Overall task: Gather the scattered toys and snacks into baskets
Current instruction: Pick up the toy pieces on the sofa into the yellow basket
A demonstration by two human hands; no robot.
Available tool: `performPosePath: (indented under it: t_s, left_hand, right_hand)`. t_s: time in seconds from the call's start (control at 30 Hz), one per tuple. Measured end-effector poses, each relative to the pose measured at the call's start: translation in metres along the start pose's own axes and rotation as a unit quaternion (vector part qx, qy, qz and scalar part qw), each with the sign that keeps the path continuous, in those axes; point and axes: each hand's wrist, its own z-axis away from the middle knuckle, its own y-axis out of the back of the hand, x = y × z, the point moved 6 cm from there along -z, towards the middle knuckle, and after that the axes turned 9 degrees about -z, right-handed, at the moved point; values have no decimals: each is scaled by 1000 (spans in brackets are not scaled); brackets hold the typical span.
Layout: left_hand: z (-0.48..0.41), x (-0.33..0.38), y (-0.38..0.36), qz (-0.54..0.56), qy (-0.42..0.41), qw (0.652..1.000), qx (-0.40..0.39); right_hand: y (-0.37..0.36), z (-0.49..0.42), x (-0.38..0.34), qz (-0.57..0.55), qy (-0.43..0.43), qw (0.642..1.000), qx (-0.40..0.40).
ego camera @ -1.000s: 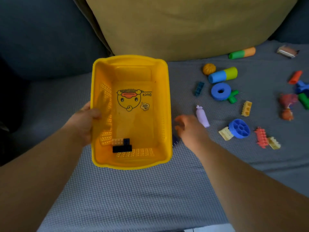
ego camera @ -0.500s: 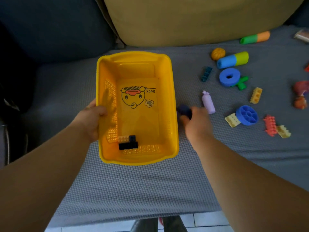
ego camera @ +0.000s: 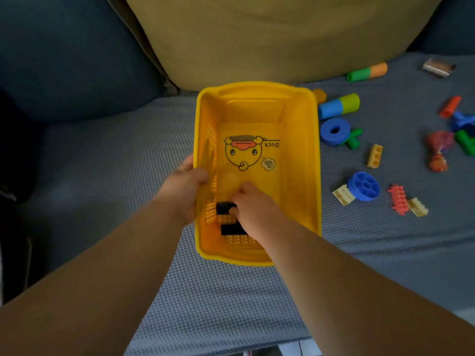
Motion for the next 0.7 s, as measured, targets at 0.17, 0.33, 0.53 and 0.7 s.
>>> performPosePath:
  t_s: [0.17,0.33,0.53,0.7]
  left_hand:
    - [-7,2,3,-7,18,1000,2]
    - [-17,13,17,-10,25,1000,13]
    - [-29,31,17,-24,15,999,17]
    - [-40,31,14,-44,15,999,15]
  right_hand:
    - [26,1,6,-59,2,997,50]
    - [122,6,17,-186,26,930,315]
    - [130,6,112,-222,-175,895,344]
    - [80,0,150,-196,-248,920,232]
